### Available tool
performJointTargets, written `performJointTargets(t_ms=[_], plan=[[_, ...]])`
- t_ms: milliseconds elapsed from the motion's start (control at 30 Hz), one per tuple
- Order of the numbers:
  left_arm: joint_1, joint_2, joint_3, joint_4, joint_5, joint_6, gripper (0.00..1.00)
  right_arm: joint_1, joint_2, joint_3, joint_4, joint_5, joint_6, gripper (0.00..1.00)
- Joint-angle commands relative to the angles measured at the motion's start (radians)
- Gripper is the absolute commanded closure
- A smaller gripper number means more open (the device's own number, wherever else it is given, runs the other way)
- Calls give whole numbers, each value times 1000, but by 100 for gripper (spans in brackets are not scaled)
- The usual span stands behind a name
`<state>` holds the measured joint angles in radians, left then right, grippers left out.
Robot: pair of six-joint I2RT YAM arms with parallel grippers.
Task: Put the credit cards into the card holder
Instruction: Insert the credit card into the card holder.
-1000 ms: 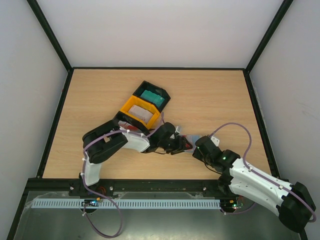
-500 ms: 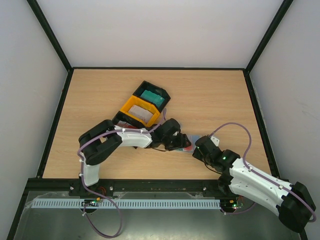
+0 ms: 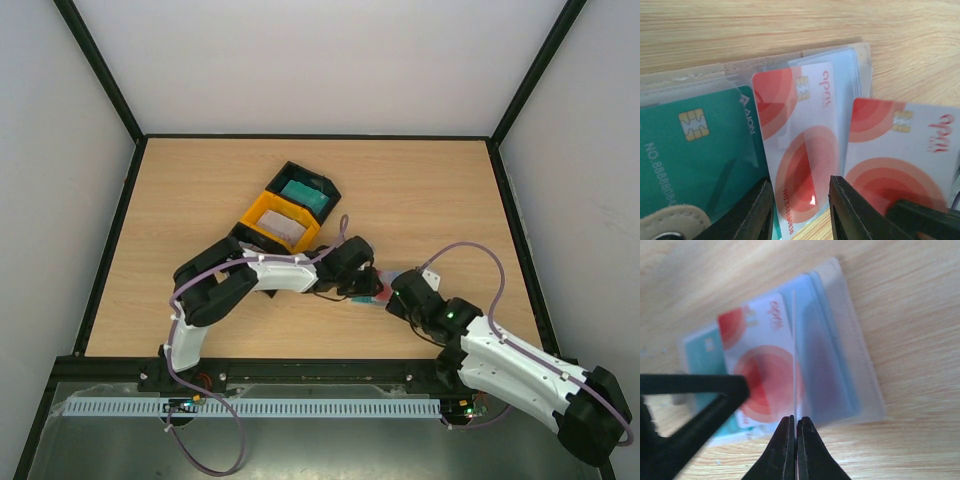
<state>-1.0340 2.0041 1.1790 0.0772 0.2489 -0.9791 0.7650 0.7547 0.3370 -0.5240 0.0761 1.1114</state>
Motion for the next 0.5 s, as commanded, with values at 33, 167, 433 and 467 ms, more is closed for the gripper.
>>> performJointTargets(t_ms=[33, 167, 433, 467], plan=[[-29, 49, 44, -77, -23, 56, 68, -3, -21, 91, -69, 111, -20, 98], [-29, 49, 45, -77, -27, 59, 67, -3, 50, 111, -98, 166, 3, 98], [-28, 47, 47, -106, -58, 76, 68, -3, 137, 173, -176, 294, 49, 98], [-27, 48, 47, -107, -60, 78, 68, -3, 146, 185, -191, 316, 53, 98]])
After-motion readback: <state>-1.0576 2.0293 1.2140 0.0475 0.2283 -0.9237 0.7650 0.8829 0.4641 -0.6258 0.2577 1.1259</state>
